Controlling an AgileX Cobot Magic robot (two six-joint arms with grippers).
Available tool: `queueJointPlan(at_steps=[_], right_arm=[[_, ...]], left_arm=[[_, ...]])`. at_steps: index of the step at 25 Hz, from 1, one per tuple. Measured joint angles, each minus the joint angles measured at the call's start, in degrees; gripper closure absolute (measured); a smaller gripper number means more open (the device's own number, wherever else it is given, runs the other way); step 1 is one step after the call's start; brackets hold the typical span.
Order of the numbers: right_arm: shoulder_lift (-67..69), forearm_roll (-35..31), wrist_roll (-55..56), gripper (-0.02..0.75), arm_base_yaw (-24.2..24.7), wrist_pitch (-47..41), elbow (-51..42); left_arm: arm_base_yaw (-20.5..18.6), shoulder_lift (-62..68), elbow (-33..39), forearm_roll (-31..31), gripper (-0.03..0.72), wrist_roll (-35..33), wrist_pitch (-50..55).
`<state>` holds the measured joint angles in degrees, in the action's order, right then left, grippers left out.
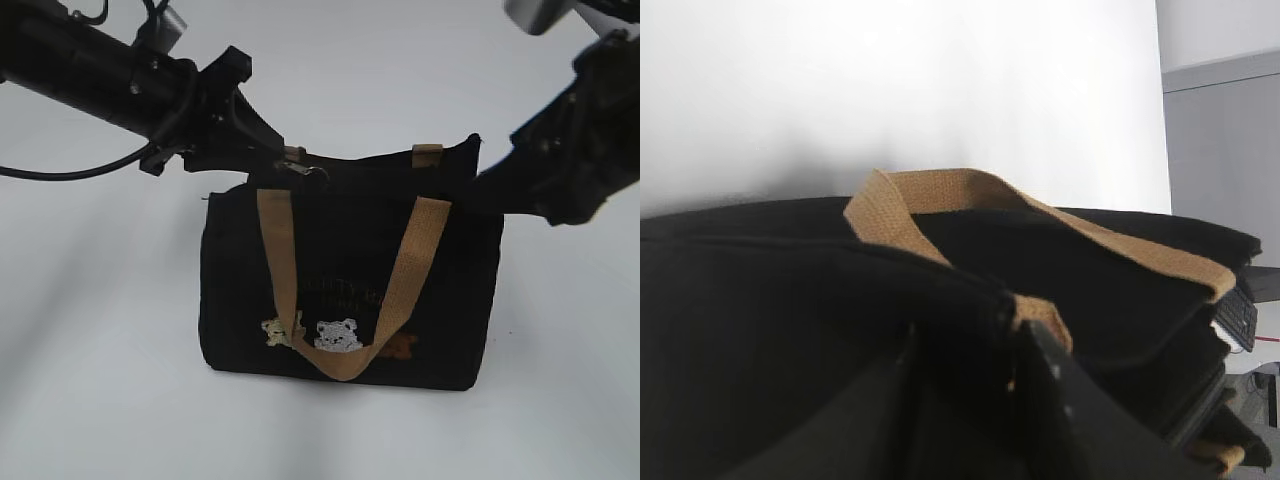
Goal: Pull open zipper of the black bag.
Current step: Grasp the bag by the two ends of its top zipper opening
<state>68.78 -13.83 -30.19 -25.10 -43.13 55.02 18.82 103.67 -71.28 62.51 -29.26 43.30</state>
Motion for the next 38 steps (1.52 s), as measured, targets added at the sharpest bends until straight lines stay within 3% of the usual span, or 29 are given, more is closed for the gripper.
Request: queueJointPlan(at_steps=[6,18,38], right_arm=[[9.8,0.0,-4.4,0.239,-5.4,2.7,7.9],[23.8,-0.1,-11.3,0.353,-8.2,4.3,18.9],[28.1,-2.5,-17.5,0.464,-8.5,4.6,19.5]], left_arm=[[0.2,2.6,-2.1,0.0,0.657,-0.1,0.7],[0.2,2.6,-4.1,-0.7,0.657,-0.2,3.7],[0.2,2.6,-4.2,-0.8,0.658,-0.2,3.9]])
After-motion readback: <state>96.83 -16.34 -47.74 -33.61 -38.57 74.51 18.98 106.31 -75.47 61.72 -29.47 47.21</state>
